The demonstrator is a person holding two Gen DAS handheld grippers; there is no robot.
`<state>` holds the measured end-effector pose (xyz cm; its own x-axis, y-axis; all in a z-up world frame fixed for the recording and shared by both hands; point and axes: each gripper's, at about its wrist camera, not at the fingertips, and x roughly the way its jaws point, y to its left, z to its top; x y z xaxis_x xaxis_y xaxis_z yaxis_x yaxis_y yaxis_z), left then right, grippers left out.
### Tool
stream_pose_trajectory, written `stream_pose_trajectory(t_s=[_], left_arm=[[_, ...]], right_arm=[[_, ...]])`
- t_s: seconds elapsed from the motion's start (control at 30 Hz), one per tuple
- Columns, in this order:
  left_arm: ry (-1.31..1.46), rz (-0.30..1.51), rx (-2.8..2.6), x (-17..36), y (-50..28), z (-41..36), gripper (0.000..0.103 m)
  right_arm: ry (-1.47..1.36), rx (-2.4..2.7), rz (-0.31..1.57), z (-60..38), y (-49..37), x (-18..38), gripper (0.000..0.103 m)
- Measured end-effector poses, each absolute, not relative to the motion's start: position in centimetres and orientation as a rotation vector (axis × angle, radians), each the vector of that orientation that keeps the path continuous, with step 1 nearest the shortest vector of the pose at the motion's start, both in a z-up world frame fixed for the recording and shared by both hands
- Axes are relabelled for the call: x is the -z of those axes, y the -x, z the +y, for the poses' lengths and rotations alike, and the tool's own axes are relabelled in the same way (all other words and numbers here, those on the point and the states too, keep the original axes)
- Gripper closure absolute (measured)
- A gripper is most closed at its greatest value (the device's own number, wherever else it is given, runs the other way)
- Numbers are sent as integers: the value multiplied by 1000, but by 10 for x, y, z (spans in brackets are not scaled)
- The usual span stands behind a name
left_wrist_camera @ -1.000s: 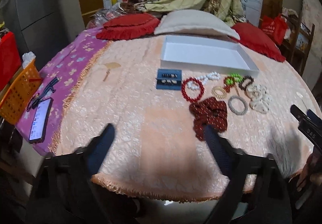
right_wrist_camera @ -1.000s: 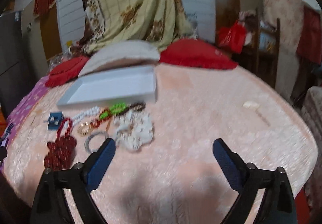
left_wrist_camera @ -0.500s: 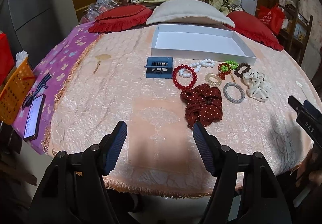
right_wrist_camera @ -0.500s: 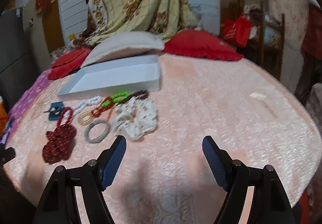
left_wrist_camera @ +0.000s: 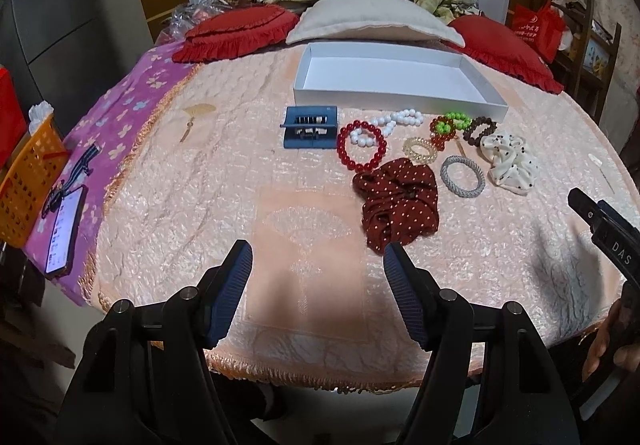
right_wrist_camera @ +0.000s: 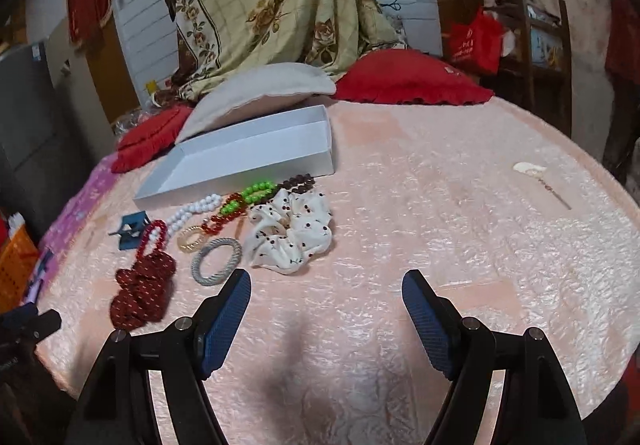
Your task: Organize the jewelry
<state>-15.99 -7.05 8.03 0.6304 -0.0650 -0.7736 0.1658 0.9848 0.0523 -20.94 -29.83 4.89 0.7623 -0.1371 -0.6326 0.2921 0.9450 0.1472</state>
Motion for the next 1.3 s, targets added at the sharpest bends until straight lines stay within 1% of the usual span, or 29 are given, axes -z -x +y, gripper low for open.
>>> stream_pose_trajectory(t_s=[0.33, 0.63, 0.97, 1.3], left_arm=[[-179, 871, 71, -70, 158, -75, 34], [-205, 864, 50, -71, 158, -79, 34], [-224, 869, 57, -69, 158, -82, 34], [-73, 955, 313, -62, 117, -91, 34]], right_arm=[[-207, 208, 725, -292, 202, -33, 27], [-155, 253, 703, -293, 205, -35, 27], [-180, 224, 716, -297, 204, -35, 27], [-282, 136, 786, -325, 165, -40, 27]])
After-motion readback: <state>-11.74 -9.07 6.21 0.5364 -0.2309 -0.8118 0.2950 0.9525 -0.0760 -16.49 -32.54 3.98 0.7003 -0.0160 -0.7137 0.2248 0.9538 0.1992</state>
